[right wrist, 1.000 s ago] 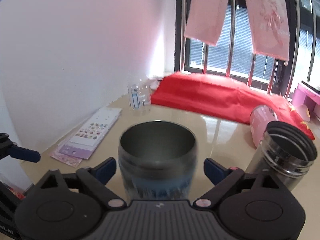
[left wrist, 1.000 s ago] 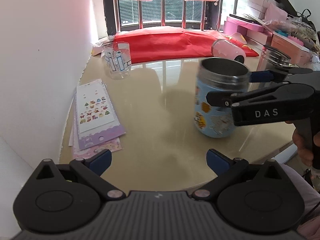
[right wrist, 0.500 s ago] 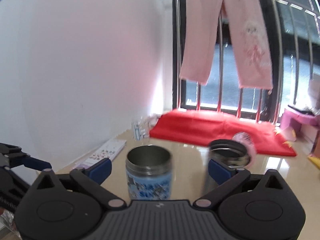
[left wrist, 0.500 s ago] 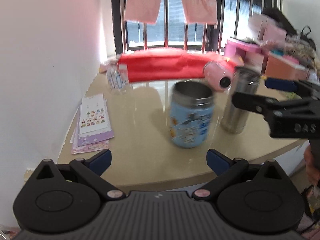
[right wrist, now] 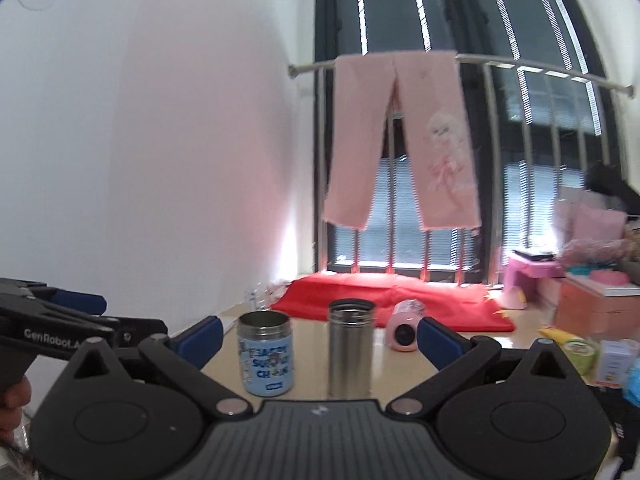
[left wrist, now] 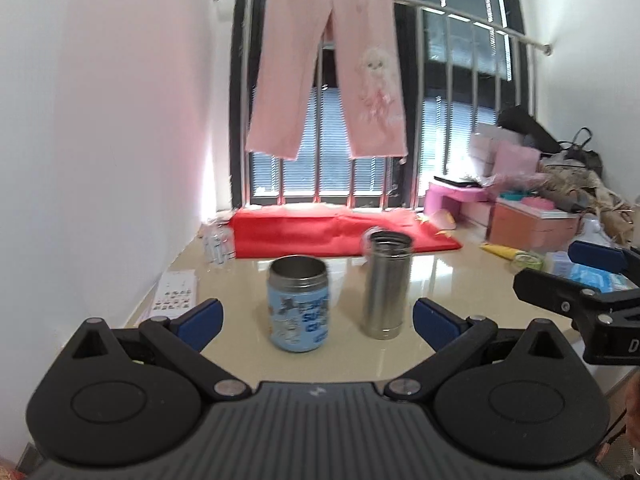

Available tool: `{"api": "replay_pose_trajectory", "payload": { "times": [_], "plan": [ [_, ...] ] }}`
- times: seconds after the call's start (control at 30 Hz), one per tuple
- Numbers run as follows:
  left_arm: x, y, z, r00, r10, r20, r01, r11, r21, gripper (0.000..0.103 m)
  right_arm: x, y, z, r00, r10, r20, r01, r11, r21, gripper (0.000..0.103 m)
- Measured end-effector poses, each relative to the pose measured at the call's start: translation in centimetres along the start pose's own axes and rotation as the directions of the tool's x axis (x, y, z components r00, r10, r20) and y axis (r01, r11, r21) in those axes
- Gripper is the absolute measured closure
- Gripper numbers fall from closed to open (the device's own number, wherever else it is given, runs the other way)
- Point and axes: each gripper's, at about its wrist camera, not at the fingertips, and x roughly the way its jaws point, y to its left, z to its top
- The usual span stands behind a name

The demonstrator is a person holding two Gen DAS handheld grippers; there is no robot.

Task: Flip cup upright

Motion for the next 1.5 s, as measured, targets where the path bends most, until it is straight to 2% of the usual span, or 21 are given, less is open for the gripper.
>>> {"api": "replay_pose_trajectory", "payload": {
  "times": [0.07,0.2,0.4,1.5],
  "plan": [
    [-0.6,-0.7,-0.5,1.000,-0.013,0.019,0.013,1.000,-0.009,0.000,-1.4,-0.3,-0.4,1.000,-0.012,0.004,0.011,1.000,0.015,0.000],
    [-1.5,-1.1,-1.5,0.999,0.006,0.053,-0.003,0.999,-0.052,0.000,-2.2,-0.4,-0.9,1.000,-0.027,-0.002,0.027,1.000,0.010,0.000],
    [-2.1,-1.4,-2.7,0.996,0.011,0.089,-0.008,0.999,-0.040,0.000,-2.9,-0.5,-1.4,0.998,-0.055,-0.016,0.055,0.998,0.024,0.000],
    [-2.1,-1.1,-3.4,0.996,0.009,0.086,-0.004,0.999,-0.053,0.000,-2.4,-0.2,-1.9,0.997,-0.072,-0.035,0.073,0.997,0.034,0.000]
  ]
}}
